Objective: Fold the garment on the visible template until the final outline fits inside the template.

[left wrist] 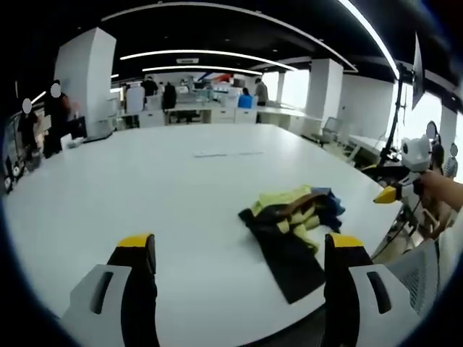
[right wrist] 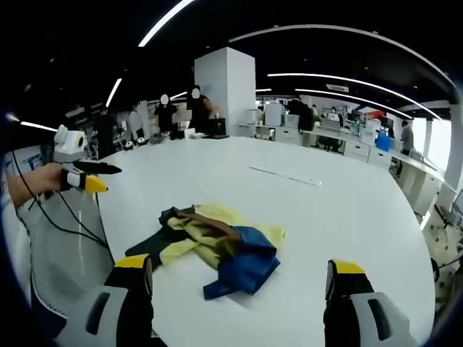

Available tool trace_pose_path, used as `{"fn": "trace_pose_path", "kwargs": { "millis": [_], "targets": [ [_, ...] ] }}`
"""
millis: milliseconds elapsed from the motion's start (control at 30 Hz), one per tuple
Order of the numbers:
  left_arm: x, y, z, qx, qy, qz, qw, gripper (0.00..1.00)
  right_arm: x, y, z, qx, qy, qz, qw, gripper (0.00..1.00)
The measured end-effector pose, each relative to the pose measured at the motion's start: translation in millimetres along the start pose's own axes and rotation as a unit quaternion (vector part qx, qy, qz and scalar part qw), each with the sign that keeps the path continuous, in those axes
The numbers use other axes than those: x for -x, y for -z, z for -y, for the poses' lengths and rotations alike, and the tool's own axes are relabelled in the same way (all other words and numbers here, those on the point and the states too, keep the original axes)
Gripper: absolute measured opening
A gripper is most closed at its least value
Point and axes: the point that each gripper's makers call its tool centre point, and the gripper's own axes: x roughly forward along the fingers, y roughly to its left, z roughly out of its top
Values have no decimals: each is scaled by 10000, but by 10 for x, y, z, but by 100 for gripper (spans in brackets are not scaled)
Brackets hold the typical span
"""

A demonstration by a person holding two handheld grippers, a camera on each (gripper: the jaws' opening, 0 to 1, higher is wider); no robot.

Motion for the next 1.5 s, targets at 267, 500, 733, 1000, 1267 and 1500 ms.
{"fn": "trace_pose_path", "kwargs": {
  "millis": [267, 500, 733, 1000, 1267, 1500],
  "targets": [
    [-2, -13, 2, 12, 19, 34, 10000, 93, 2, -6, -4, -6, -5, -1, 10000, 99],
    [-20, -10, 8, -2, 48, 15, 10000, 91, -4, -50, -7, 1, -27, 52, 10000, 99],
    [-136, -27, 74, 44, 232, 27, 9997, 86, -47, -96, 47, -36, -75, 147, 9999, 87],
    [-291, -143, 116, -230, 372, 110, 9990, 80, -191, -123, 118, -40, -113, 105, 9999, 82],
    [-495, -157, 120, -393, 572, 69, 9976, 74, -389, -83, 176, 54, -214, 28, 9998, 75],
    [-669, -105, 100, -381, 682, 54, 9969, 68, -543, -10, 233, -56, -345, -81, 9994, 66]
  ]
}}
